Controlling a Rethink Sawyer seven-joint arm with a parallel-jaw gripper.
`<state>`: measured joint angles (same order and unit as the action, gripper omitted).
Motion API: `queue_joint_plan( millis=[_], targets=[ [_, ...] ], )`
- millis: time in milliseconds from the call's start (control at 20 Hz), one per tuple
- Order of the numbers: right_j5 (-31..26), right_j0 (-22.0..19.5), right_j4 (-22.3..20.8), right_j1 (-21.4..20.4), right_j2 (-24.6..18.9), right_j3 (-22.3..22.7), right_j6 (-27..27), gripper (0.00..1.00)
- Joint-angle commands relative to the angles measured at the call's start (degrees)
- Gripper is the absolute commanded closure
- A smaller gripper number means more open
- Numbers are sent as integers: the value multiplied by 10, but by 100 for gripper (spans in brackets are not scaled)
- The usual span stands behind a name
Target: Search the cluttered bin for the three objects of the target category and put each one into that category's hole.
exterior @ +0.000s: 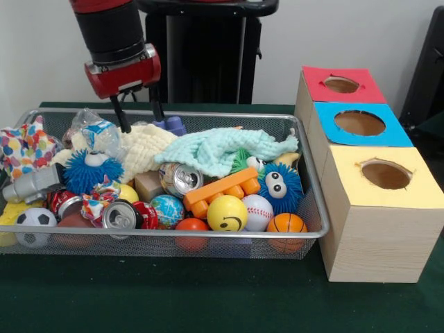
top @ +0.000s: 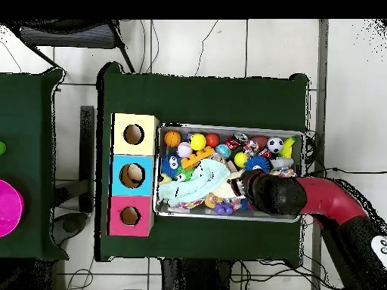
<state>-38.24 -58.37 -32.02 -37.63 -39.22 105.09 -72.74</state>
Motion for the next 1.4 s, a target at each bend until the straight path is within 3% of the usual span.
queue_joint_plan(
  millis=[50,450,700,1400],
  targets=[
    [-100,-22,-44,46,-67,-109,250,0],
    [-112,-33,-66,52,-50,-125,275,0],
    [-125,-19,-94,51,-7,-118,250,0],
    [-157,-7,-132,112,42,-109,216,0]
  ],
)
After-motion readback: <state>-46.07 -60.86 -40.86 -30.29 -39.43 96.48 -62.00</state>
